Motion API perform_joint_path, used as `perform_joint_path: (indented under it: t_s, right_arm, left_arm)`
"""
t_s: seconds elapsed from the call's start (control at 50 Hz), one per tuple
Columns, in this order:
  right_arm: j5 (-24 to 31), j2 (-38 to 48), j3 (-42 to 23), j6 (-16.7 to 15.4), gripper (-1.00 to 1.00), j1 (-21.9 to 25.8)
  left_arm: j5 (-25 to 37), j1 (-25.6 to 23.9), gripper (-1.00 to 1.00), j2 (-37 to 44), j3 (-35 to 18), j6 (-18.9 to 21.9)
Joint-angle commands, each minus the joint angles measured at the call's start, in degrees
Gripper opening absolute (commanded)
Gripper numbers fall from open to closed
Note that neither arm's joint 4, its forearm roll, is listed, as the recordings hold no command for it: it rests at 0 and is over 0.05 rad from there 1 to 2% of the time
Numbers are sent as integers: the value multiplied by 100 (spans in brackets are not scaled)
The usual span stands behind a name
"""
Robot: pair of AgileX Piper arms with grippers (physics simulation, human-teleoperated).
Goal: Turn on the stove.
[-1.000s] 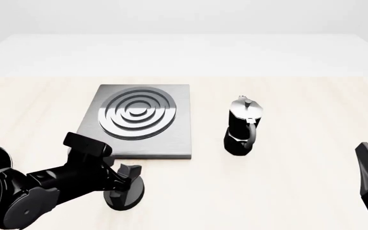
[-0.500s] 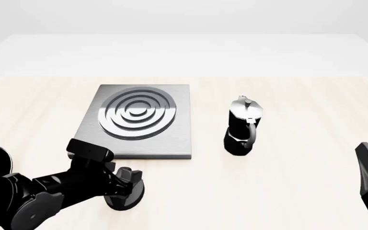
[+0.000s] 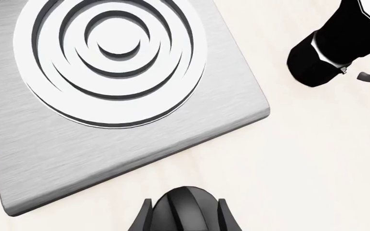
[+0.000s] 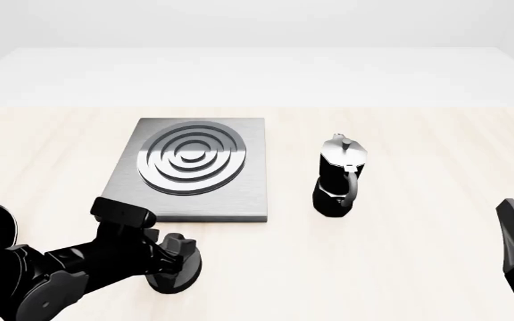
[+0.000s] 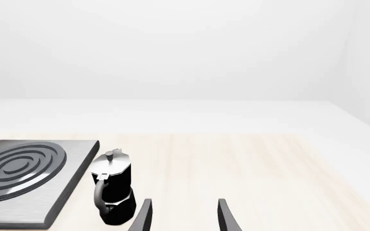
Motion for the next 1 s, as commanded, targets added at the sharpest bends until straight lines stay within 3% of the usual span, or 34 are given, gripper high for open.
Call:
perform_joint_path:
  t_s: [0.02, 1.0]
  right_arm:
    - [-1, 0, 0, -1, 100, 0]
    - [1, 0, 0, 1, 100, 1]
  left_arm:
    - [-8, 323, 100, -100, 142, 212]
    - [243, 1035, 100, -776, 361, 466]
